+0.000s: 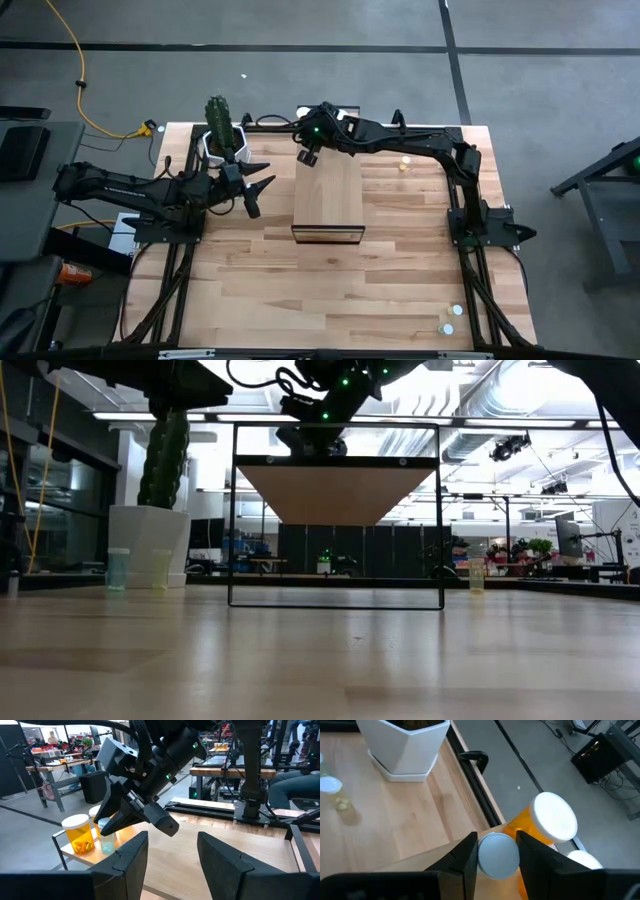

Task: Pick and place medicine bottles onto shelf by color
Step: Put the top green pill bottle on the shelf, then put the top green pill bottle on the shelf aligned with the other green pill bottle

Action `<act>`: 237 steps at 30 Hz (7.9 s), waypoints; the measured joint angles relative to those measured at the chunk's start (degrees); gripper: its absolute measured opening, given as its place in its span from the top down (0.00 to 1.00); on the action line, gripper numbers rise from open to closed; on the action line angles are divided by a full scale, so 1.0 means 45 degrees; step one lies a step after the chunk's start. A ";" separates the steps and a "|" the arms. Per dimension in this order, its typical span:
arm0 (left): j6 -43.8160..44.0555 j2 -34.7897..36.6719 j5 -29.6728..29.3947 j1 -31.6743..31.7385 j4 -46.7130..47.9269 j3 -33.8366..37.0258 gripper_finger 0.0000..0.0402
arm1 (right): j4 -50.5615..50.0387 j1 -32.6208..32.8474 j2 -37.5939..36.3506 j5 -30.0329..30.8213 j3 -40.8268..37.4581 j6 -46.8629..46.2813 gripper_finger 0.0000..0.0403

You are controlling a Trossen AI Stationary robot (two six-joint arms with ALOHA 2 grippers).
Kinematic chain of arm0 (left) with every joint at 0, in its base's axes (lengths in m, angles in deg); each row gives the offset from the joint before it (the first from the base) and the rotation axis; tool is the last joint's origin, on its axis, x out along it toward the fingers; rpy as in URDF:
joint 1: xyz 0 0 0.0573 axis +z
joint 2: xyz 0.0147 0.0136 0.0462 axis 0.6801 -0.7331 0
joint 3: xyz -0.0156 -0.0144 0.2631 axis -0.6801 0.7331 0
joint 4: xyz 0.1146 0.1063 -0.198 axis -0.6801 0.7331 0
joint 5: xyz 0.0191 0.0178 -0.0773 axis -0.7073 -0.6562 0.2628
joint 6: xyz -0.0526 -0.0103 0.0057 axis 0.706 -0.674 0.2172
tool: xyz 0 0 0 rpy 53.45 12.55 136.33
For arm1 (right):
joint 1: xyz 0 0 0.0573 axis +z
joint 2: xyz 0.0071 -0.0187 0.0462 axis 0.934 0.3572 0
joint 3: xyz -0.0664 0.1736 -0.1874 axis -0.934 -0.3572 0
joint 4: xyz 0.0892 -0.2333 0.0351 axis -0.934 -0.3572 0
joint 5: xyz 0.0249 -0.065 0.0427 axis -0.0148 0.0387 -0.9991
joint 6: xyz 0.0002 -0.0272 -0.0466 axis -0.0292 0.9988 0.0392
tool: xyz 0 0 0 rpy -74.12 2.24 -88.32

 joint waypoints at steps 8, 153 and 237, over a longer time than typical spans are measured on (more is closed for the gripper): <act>0.0003 0.0000 0.0000 0.0000 -0.0007 0.0000 0.59 | 0.0088 -0.0129 0.0238 0.0019 -0.0010 0.0006 0.73; 0.8008 -0.5712 0.3073 0.4275 1.6941 -0.3444 0.37 | 1.0573 0.3552 -1.3508 0.0282 -1.6218 -0.0433 0.49; -0.2477 -1.5017 0.2779 0.4328 1.8179 -2.0770 0.71 | 1.0573 0.3548 -1.3503 0.0287 -1.6218 -0.0433 0.49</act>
